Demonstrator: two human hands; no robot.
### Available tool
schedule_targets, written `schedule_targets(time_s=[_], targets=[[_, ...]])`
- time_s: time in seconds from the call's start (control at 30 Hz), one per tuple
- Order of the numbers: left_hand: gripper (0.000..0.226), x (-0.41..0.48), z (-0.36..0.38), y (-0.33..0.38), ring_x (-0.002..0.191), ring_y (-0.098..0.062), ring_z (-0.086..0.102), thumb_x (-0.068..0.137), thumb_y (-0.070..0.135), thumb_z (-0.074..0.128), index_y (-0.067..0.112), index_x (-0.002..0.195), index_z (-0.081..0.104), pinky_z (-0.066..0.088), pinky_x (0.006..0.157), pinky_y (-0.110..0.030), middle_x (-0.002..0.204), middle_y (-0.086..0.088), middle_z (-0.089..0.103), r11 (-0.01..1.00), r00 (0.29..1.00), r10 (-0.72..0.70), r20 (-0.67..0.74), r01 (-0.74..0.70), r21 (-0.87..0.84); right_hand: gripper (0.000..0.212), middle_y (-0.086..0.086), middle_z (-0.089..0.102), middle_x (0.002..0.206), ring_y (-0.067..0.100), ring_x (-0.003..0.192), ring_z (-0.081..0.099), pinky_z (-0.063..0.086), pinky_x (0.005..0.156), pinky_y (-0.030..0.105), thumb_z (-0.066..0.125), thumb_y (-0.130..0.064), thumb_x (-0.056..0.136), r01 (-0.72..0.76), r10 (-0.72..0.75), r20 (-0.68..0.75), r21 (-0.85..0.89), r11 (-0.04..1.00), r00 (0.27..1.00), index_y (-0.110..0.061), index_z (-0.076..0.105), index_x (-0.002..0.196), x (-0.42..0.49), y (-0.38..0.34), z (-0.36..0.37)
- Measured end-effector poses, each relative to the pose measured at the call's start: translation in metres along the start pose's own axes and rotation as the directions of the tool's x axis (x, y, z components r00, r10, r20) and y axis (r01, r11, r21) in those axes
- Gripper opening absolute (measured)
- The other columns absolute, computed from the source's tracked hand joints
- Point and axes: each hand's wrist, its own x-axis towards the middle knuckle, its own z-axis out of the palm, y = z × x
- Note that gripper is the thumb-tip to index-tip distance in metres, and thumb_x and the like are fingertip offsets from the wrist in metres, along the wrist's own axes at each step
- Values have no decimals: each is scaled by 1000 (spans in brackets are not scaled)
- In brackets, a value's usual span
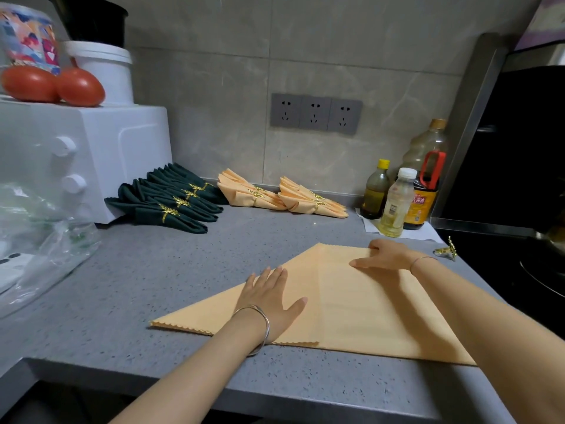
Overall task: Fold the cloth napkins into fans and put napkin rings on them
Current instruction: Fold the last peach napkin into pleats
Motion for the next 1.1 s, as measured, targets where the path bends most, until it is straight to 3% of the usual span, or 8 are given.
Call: schedule_targets(time_s=[0.13, 0.23, 0.33, 0.4, 0.47, 0.57, 0.83, 1.1], targets=[[74, 0, -1, 1, 147, -13, -11, 96, 61, 16, 18, 153, -3, -6, 119, -37, 160, 6, -8, 1000, 1000, -3, 7, 3, 11, 51, -1, 55, 117, 22, 111, 51, 39, 96, 35, 56, -58, 84, -75, 63, -113, -106, 992, 992, -21, 53, 118, -12, 43, -6], [67, -2, -3, 2, 147, -15, -12, 96, 60, 15, 28, 152, -3, -7, 119, -38, 160, 5, -9, 1000, 1000, 11, 25, -11, 10, 10, -1, 55, 92, 19, 84, 49, 36, 70, 28, 53, -28, 87, -121, 97, -257, -81, 989, 962, -20, 57, 81, -32, 74, -7], [59, -3, -5, 3, 147, -19, -13, 97, 58, 12, 39, 150, -4, -8, 118, -41, 160, 3, -11, 999, 998, 27, 55, -29, 27, 34, 1, 44, 65, 20, 63, 39, 28, 55, 31, 57, -8, 84, -45, 105, -371, 167, 985, 923, -14, 39, 56, -50, 84, -5], [52, -2, -7, 5, 147, -21, -13, 100, 51, 11, 42, 150, -2, -8, 118, -43, 160, 1, -11, 997, 996, 45, 74, -49, 52, 34, -1, 46, 58, 18, 58, 40, 30, 55, 30, 63, -10, 84, 91, 66, -449, 319, 943, 891, -13, 45, 55, -62, 73, -4], [48, -1, -9, 9, 147, -20, -11, 103, 37, 12, 39, 151, 2, -8, 118, -43, 160, 4, -8, 994, 993, 90, 75, -94, 56, 21, -5, 62, 65, 13, 64, 55, 43, 62, 26, 67, -16, 85, 227, -35, -518, 312, 923, 855, -19, 62, 65, -79, 53, -3], [49, -2, -7, 18, 147, -15, -5, 104, 24, 15, 33, 152, 8, -5, 119, -39, 160, 6, -2, 993, 992, 118, 48, -118, 2, 4, -10, 70, 79, 4, 73, 62, 50, 71, 22, 69, -21, 85, 368, -220, -549, 176, 913, 807, -22, 73, 83, -119, 17, 7], [53, -6, -1, 27, 147, -15, -7, 102, 45, 13, 31, 153, 6, -7, 118, -39, 160, 7, -5, 996, 996, 72, 54, -69, -47, 16, -12, 71, 81, 11, 73, 66, 51, 56, 26, 60, -30, 83, 504, -521, -578, -208, 838, 628, -28, 75, 87, -177, -34, 58], [49, -6, -5, 32, 148, -19, -2, 104, 30, 14, 33, 152, 5, -2, 119, -43, 161, 7, 0, 992, 992, 119, 46, -117, -57, 33, -12, 70, 92, 10, 84, 63, 53, 65, 30, 47, -45, 92, 485, -479, -505, -130, 865, 718, -26, 74, 91, -181, -46, 81]])
